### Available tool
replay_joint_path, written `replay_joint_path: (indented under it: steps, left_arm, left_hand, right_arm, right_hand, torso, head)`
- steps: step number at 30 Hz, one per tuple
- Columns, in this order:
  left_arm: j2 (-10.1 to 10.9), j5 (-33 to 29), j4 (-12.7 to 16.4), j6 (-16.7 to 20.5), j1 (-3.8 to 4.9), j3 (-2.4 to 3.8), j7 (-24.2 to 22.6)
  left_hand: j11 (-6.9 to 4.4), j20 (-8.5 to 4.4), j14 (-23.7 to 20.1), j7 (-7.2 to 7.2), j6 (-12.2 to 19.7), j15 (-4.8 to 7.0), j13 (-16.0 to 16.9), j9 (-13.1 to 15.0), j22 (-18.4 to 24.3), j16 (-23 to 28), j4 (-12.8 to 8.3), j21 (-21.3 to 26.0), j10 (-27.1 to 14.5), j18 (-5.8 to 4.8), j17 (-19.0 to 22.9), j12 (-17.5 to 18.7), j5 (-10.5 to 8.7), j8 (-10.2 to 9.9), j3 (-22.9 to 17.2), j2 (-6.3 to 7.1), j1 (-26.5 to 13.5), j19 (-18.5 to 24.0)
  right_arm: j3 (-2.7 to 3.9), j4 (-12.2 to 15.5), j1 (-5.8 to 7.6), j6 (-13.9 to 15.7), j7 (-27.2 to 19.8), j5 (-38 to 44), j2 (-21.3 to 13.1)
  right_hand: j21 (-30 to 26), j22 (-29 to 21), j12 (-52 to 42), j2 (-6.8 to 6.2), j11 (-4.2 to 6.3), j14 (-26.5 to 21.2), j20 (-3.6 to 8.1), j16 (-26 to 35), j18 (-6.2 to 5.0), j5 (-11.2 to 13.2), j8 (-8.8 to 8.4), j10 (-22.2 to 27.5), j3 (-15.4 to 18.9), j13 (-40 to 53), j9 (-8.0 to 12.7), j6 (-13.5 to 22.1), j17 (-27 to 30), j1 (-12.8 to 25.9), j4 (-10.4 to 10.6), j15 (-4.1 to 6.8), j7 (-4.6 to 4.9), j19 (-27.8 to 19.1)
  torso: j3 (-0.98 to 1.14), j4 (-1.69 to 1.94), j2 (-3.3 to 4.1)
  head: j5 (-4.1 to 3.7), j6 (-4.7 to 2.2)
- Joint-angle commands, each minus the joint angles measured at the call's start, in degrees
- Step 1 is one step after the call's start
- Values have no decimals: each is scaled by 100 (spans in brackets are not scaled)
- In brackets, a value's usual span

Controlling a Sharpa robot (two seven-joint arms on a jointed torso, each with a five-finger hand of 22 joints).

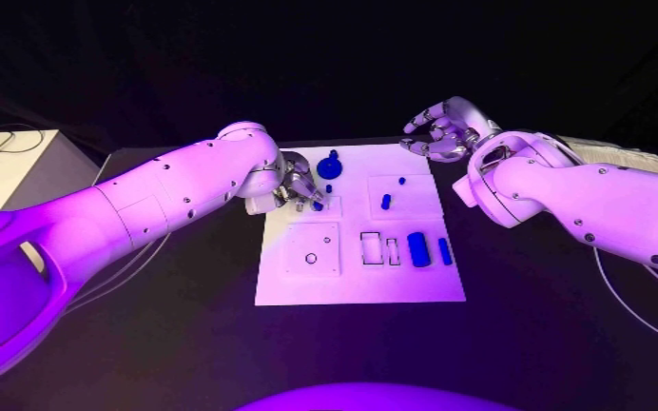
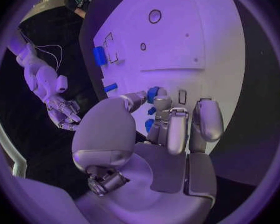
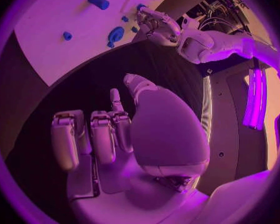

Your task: Assemble the parts on the task board

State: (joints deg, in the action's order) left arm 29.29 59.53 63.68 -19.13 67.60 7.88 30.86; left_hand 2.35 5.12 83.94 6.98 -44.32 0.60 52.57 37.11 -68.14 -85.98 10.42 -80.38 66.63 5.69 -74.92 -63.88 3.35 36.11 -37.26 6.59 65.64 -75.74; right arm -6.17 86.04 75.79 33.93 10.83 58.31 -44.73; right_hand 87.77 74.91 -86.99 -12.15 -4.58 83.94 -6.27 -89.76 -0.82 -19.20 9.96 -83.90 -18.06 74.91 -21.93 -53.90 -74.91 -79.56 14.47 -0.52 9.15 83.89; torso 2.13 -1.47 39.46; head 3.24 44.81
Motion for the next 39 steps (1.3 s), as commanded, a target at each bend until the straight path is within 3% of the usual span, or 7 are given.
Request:
replay_joint_path:
  steps: [1,10,27,29,32,34,39]
  left_arm:
    - [0,-102,21,31,-1,-2,-56]
    - [13,-162,41,28,-2,-2,-60]
    - [85,-318,112,214,-6,2,-64]
    - [103,-308,129,311,-6,3,-63]
    - [124,-273,153,447,-6,5,-64]
    - [134,-259,170,536,-6,5,-67]
    - [153,-211,215,759,-7,6,-80]
  left_hand:
    - [-3,-12,314,-30,6,52,-6,90,-10,27,-113,-8,-32,-103,-893,25,-19,-27,-176,-9,68,42]
    - [-66,-48,325,-108,-62,103,-13,494,-26,15,-546,-14,10,-103,-915,54,-19,157,-734,-31,29,43]
    - [-219,-167,448,-272,-72,238,-51,1543,-249,-150,-891,-118,218,-146,-1151,73,14,720,-1444,-1,-301,-111]
    - [-257,-195,522,-313,-147,275,77,1661,-400,-262,-931,-192,383,-176,-1307,-53,126,773,-1550,43,-377,-223]
    - [-357,-279,599,-420,-344,367,257,1914,-592,-391,-965,-284,673,-216,-1492,-240,890,871,-1613,166,-594,-374]
    - [-390,-310,594,-447,-392,397,267,2006,-625,-381,-997,-299,732,-223,-1478,-259,1183,877,-1614,216,-656,-402]
    - [-458,-366,590,-519,-544,458,403,2187,-751,-372,-1041,-353,913,-250,-1465,-393,1559,885,-1586,278,-741,-496]
  right_arm:
    - [2,-2,1,-21,-5,74,5]
    - [2,-18,0,-38,8,79,16]
    - [2,-41,-4,-81,18,80,28]
    - [1,-41,-4,-83,19,80,24]
    - [1,-43,-4,-85,20,80,21]
    - [1,-46,-5,-86,21,80,20]
    - [1,-52,-7,-97,24,80,19]
  right_hand:
    - [-9,1327,5,23,31,592,36,-3,20,-17,27,-297,-18,1188,-7,38,-1452,16,8,48,-8,498]
    - [-9,1327,5,23,31,592,36,-3,20,-17,27,-297,-18,1188,-7,38,-1452,16,8,48,-8,498]
    - [-18,1320,7,23,33,589,37,1,18,-12,41,-296,-35,1186,-23,40,-1440,15,8,50,-10,494]
    - [-18,1320,7,23,33,589,37,1,18,-12,41,-296,-35,1186,-23,40,-1440,15,8,50,-10,494]
    - [-18,1320,7,23,33,589,37,1,18,-12,41,-296,-35,1186,-23,40,-1440,15,8,50,-10,494]
    - [-23,1317,12,20,32,588,37,2,17,-10,42,-291,-35,1180,-26,44,-1438,20,11,50,-9,491]
    - [-23,1317,12,20,32,588,37,2,17,-10,42,-291,-35,1180,-26,44,-1438,20,11,50,-9,491]
  torso:
    - [2,-2,-2]
    - [5,-1,3]
    - [10,-8,7]
    - [10,-4,2]
    - [11,-1,6]
    - [11,-1,7]
    - [5,0,8]
  head:
    - [1,0]
    - [2,-3]
    - [6,14]
    - [10,17]
    - [6,18]
    - [6,19]
    - [15,23]
